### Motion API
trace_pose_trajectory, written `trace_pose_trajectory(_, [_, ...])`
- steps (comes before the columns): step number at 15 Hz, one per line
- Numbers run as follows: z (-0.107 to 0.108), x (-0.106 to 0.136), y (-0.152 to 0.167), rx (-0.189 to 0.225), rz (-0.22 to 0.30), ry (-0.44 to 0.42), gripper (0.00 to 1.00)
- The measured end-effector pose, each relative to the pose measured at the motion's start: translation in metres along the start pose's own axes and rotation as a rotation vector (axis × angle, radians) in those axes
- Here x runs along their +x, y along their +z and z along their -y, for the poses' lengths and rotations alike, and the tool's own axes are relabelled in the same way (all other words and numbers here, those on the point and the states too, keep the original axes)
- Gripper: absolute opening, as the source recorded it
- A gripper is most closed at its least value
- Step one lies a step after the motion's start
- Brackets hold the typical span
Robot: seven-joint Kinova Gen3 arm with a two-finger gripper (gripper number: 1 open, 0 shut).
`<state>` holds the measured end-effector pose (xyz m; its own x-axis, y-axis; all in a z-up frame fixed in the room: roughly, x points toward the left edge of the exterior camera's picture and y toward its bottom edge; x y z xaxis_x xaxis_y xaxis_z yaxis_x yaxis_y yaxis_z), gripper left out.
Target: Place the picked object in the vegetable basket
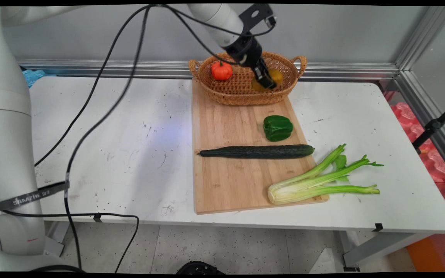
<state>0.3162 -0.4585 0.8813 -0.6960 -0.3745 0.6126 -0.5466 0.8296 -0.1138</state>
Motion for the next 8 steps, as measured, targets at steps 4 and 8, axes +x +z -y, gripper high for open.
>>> trace_pose_trajectory(4, [0.026, 0.004, 0.008, 0.034, -0.014, 0.023, 0.0])
trace_pose_trajectory(8, [0.052, -0.003, 0.023, 0.052, -0.008, 0.056, 0.0])
